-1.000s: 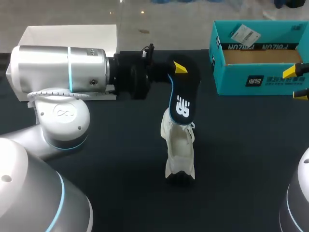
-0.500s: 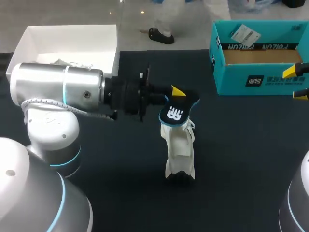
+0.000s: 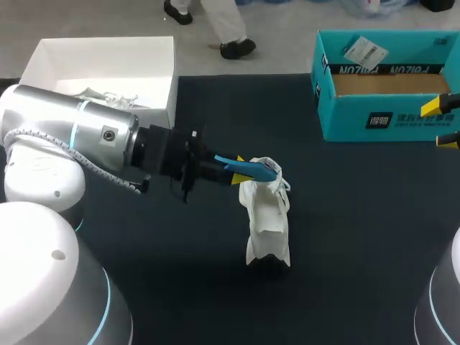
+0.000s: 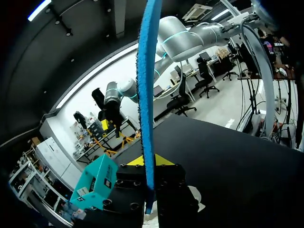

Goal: Take the shoe out of the shoebox, open the shoe tongue, remove and reinsert the insole, then place the shoe into the shoebox

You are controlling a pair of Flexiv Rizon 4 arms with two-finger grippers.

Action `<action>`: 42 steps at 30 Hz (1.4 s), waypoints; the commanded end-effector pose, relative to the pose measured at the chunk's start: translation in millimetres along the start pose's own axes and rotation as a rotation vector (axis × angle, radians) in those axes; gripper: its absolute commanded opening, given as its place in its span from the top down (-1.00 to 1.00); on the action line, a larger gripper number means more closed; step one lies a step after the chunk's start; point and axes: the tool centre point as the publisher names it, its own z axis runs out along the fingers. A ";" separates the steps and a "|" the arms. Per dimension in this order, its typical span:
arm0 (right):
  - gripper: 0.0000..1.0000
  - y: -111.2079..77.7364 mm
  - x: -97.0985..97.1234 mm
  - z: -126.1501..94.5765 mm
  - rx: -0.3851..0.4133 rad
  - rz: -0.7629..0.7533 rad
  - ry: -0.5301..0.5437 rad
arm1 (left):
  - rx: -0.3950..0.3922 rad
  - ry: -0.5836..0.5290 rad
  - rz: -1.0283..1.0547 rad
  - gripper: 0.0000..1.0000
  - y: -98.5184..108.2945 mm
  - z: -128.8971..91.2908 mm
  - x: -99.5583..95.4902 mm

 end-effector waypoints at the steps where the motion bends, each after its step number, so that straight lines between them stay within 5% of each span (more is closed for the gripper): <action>1: -1.00 -1.1 0.4 -0.1 -0.001 0.002 -0.003 | -0.004 0.017 -0.002 1.00 -2.2 -1.8 -3.3; 8: -1.00 -1.1 0.4 -0.1 -0.001 0.002 -0.003 | -0.004 0.017 -0.002 1.00 -2.2 -1.8 -3.3; 21: -1.00 -1.1 0.4 -0.1 -0.001 0.002 -0.003 | 0.010 0.027 -0.017 1.00 62.3 40.4 34.9; 42: -1.00 -1.1 0.4 -0.1 -0.001 0.002 -0.003 | -0.085 -0.014 -0.005 1.00 122.3 41.4 60.2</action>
